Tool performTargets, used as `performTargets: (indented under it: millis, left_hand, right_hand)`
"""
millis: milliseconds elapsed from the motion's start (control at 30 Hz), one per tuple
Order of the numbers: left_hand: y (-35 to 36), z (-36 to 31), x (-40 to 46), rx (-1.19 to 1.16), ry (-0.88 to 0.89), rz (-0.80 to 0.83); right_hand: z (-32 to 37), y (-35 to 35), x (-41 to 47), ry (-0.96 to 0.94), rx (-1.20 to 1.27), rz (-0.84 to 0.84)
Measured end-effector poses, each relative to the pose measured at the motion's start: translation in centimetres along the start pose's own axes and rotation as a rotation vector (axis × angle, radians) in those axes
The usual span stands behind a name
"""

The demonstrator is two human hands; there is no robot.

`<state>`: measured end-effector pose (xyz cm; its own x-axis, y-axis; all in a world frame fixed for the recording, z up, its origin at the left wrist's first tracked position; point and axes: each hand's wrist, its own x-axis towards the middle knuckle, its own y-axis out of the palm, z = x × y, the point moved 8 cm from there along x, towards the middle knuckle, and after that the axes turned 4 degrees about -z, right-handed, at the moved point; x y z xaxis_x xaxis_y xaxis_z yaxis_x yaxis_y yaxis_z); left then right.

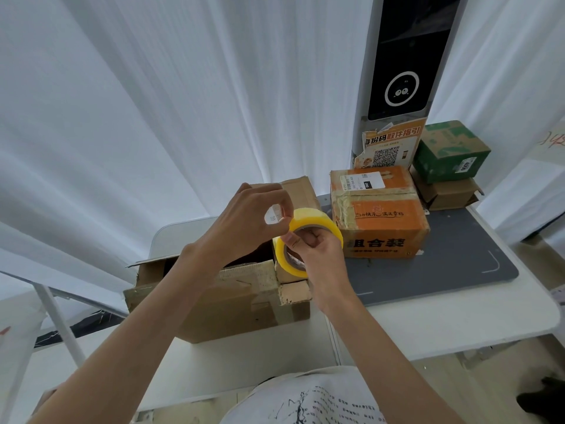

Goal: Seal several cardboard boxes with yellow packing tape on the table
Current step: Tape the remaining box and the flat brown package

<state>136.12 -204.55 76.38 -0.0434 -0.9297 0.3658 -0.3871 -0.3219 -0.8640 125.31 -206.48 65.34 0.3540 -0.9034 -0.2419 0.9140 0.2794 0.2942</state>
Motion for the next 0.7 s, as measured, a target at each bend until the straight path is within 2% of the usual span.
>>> performTargets:
  millis: [233,433,567,700]
  left_hand:
    - [-0.3,0.0,-0.8,-0.191,-0.045,-0.054]
    - [0.0,1.4,-0.8,-0.334,-0.231,-0.041]
    - [0.3,0.7,-0.7,-0.358,-0.182,0.036]
    - [0.1,0.7,-0.4,-0.297,-0.196,0.01]
  right_hand:
    - [-0.1,0.4,0.1,0.115,0.174,0.082]
    - [0.0,0.7,0.3,0.182,0.248,0.147]
    - [0.1,0.8,0.3,0.192,0.255,0.184]
    - [-0.5,0.4,0.5,0.221,0.246,0.174]
